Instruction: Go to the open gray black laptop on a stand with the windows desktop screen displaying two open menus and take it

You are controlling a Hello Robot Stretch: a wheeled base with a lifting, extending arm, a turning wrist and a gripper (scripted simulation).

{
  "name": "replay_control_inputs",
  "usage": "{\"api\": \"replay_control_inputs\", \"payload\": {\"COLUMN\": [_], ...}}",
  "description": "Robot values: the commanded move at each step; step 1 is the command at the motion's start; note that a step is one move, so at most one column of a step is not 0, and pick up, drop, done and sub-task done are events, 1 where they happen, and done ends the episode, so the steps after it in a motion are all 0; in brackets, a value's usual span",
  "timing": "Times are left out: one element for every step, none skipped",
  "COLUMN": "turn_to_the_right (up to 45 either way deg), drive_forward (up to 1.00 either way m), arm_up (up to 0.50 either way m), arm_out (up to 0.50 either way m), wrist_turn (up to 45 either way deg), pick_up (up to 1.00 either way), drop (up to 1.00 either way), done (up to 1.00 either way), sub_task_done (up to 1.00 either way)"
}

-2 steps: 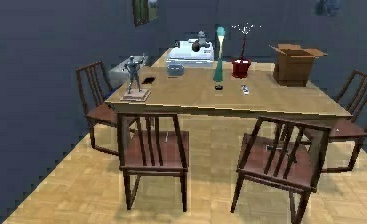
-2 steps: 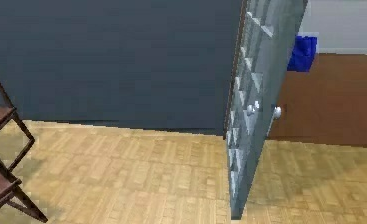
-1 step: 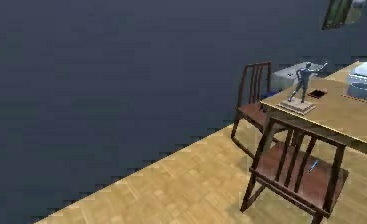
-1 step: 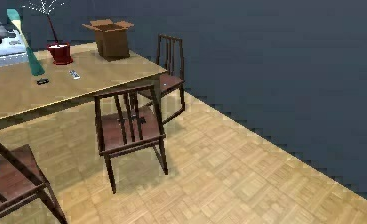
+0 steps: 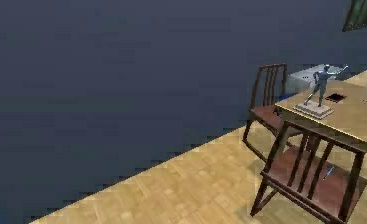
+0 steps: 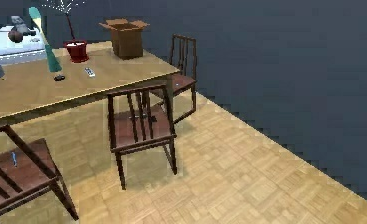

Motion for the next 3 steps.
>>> {"api": "replay_control_inputs", "payload": {"turn_to_the_right": [0.0,-36.0,45.0], "drive_forward": [0.85,0.00,0.00], "arm_up": [0.00,0.00,0.00], "arm_out": [0.00,0.00,0.00], "wrist_turn": [0.0,0.0,0.0], "pick_up": [0.00,0.00,0.00], "drop": [0.00,0.00,0.00], "done": [0.00,0.00,0.00], "sub_task_done": [0.00,0.00,0.00]}}
